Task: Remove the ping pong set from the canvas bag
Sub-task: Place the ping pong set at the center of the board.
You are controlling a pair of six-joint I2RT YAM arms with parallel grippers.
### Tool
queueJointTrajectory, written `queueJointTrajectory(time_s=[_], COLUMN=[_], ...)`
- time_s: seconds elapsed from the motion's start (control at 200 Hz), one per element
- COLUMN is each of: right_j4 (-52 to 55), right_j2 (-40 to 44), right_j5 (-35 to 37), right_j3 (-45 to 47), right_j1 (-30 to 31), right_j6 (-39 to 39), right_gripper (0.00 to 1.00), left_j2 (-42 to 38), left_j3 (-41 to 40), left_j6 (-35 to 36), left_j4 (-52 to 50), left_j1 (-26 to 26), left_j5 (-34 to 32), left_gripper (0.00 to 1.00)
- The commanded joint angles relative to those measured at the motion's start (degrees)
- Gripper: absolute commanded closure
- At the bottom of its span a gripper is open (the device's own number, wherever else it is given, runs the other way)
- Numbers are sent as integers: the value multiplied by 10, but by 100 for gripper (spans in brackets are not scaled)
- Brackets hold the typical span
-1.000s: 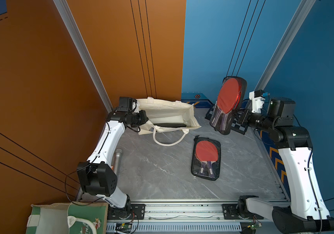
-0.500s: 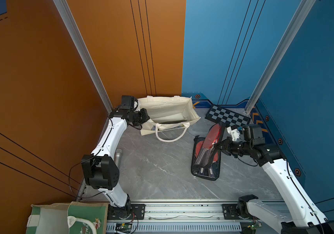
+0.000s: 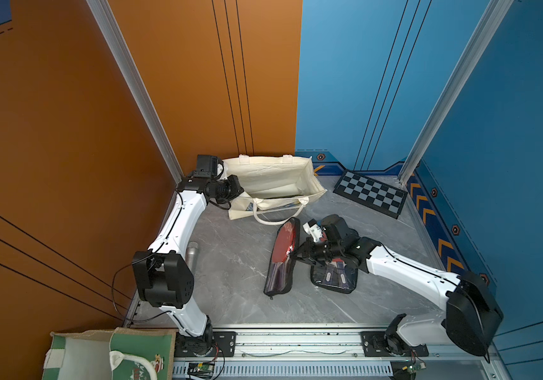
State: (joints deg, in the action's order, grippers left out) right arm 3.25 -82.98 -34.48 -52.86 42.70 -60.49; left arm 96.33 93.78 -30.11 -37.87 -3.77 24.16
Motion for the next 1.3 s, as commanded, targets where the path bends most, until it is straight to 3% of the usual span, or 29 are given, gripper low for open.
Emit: queueJointTrajectory(time_s=[0.0,0.19,0.425,0.696,0.966,1.066,1.186,1.296], right_j4=[-224,-249,-62,17,147,169,185,192], right_j2=[-64,-97,-6,-103,-112,-116,-120,-112], right_j5=[-1,-5,0,-76,-78,-78,-74,-70], right_j3=[-12,6,47,16,4,-7,-11,-19], right_j1=[31,32,-22,-52,-117,-120,-119,-123], right_j6=[-77,-89,15,82,169,183,190,192], right_gripper=[100,100,100,100,100,92,63,53], left_j2=[-21,-27,-31,-26,-44,-47,-49,-52], left_j3=[5,5,-2,-8,-11,-13,-15,-19], left_j6=[-5,-5,-8,-9,1,1,4,7], left_j4=[49,49,49,49,49,48,49,49], left_j1=[3,8,5,-2,1,1,1,1], left_j5=[25,31,39,44,39,39,37,37], left_gripper=[100,100,100,100,100,100,100,100])
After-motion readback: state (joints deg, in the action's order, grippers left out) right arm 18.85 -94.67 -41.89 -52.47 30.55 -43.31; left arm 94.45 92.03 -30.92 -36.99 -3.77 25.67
